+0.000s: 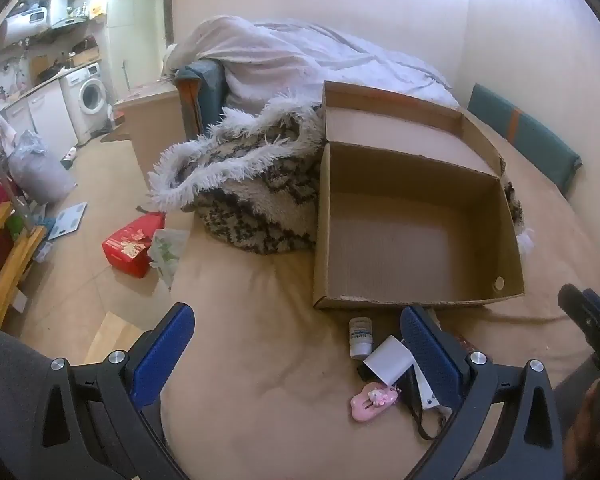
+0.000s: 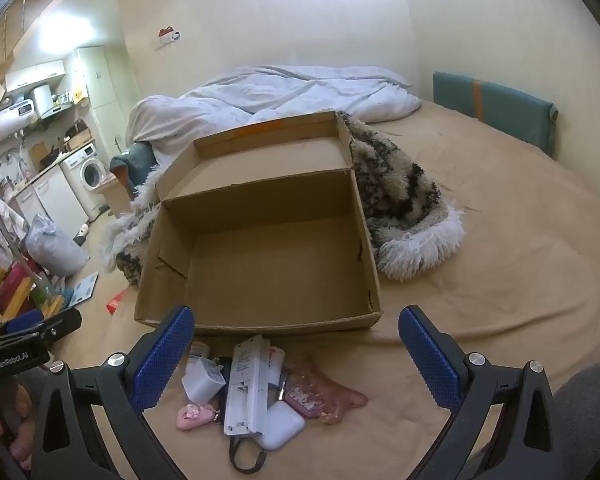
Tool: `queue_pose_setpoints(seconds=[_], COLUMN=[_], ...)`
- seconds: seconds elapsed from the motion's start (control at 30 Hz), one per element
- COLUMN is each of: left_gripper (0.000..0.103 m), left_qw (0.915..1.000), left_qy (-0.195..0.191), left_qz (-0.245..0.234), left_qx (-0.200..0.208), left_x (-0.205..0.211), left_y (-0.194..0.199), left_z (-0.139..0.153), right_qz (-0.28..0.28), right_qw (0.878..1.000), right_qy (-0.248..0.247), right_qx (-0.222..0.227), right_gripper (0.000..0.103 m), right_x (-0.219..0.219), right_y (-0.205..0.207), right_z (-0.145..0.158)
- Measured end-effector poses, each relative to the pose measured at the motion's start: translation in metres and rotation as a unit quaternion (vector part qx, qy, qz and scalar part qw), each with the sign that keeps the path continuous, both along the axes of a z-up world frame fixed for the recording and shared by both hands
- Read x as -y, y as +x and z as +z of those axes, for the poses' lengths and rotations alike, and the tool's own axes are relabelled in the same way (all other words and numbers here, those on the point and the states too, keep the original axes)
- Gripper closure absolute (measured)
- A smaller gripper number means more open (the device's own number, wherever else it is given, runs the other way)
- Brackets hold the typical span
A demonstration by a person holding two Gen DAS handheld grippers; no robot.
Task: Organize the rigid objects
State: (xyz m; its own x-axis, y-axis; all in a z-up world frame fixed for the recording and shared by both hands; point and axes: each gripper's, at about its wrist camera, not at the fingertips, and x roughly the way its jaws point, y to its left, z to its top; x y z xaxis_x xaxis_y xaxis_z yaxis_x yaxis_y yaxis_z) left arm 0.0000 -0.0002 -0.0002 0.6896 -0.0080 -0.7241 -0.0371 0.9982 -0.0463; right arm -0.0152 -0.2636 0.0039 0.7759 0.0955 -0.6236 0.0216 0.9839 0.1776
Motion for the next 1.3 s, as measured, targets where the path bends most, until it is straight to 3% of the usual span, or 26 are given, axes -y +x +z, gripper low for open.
queue_pose_setpoints(seconds=[0.13,0.17,0.3,0.33,1.3], left_gripper=[0.0,0.0,0.0,0.0,0.0], left_qw=[1.0,0.9999,0.9998,1.0,1.0], left_qy=[0.003,-0.013,-0.02,-0.005,-0.002], left_qz=[0.0,-0.003,0.0,-0.004,0.002], left_qx=[0.005,-0.002,-0.003,-0.002,-0.005], left_x=[0.003,-0.001,-0.008,-0.002,-0.004], left_y=[-0.002,0.0,-0.001,-0.003,-0.002], left_z=[0.001,0.001,-0.001,0.001,0.0], right_qz=[0.0,0.0,-0.001,-0.002,-0.002], right_qw=[1.0,1.0,1.0,1.0,1.0], right_qy=[-0.003,-0.003,-0.005,-0.004,-0.01], right_qx=[0.0,0.001,0.008,0.009,0.008], right_gripper=[0.0,0.0,0.0,0.0,0.0], right_x=[-0.001,-0.001,0.0,0.0,-0.001], right_y=[0.001,0.001,-0.002,-0.002,-0.002], right_z=[-0.001,-0.001,0.002,0.001,0.001])
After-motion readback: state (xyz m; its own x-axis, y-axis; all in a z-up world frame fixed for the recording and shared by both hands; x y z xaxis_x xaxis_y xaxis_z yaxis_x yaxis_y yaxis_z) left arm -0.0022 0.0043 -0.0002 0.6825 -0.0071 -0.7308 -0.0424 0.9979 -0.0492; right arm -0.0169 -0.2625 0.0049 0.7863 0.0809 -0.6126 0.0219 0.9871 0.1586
